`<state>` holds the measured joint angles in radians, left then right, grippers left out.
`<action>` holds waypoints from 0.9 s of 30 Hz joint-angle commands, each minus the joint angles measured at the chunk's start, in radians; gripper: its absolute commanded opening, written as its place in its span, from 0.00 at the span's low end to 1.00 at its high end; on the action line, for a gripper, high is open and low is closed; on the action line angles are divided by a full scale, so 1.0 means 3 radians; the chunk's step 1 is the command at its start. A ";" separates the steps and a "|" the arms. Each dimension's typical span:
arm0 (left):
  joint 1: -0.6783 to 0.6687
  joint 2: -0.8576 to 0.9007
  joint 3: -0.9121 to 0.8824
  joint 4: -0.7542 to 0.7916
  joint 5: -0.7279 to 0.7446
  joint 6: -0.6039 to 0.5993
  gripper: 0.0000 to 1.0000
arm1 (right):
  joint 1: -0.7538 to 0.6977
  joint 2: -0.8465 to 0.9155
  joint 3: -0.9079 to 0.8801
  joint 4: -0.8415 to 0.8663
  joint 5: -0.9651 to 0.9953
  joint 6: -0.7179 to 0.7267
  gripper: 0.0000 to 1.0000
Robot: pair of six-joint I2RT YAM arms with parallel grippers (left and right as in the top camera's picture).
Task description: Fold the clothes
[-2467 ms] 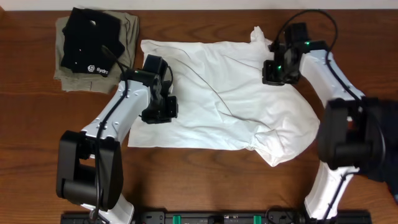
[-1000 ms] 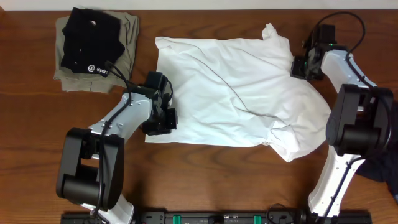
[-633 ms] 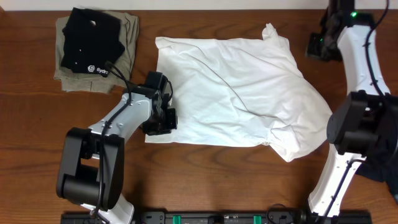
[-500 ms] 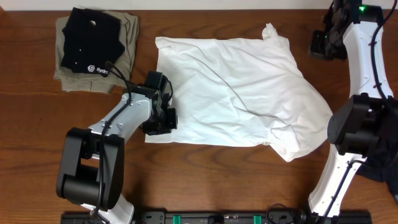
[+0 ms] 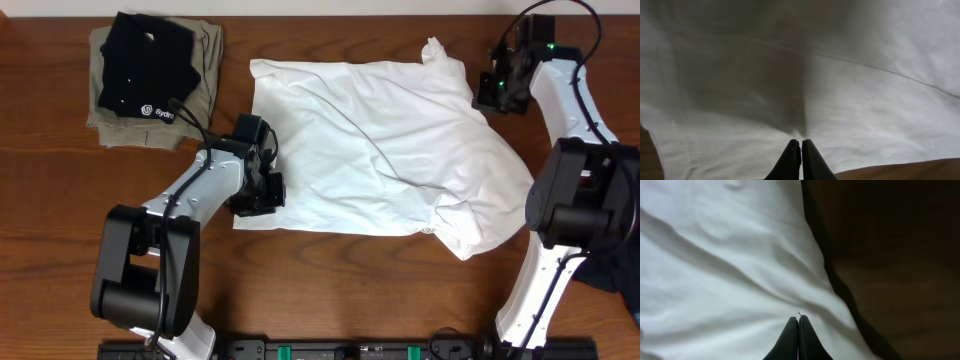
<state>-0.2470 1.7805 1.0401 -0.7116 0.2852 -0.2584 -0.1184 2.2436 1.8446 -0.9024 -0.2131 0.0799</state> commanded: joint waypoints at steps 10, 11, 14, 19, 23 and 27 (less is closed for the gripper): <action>-0.0004 0.0043 -0.0018 0.0011 -0.0018 -0.0020 0.08 | 0.0060 0.0360 -0.0193 0.0175 0.0477 0.0393 0.01; -0.0004 0.0043 -0.0018 0.0011 -0.0018 -0.0020 0.08 | 0.0057 0.0361 -0.0193 0.0165 0.0565 0.0427 0.01; -0.0004 0.0043 -0.0018 0.0015 -0.0019 -0.0020 0.12 | 0.0056 0.0347 -0.0191 0.0144 0.0729 0.0455 0.01; -0.0004 0.0043 -0.0018 0.0066 -0.0018 -0.0020 0.14 | 0.0056 0.0314 -0.0103 0.0048 0.0749 0.0458 0.01; -0.0004 0.0043 -0.0018 0.0074 -0.0019 -0.0020 0.17 | 0.0056 0.0206 0.0081 -0.0126 0.0748 0.0459 0.01; -0.0004 0.0043 -0.0018 0.0081 -0.0018 -0.0020 0.26 | 0.0064 0.0020 0.0398 -0.0495 0.0685 0.0505 0.02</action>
<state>-0.2470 1.7805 1.0401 -0.6899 0.2848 -0.2630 -0.1017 2.3142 1.8839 -1.0149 -0.0185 0.2062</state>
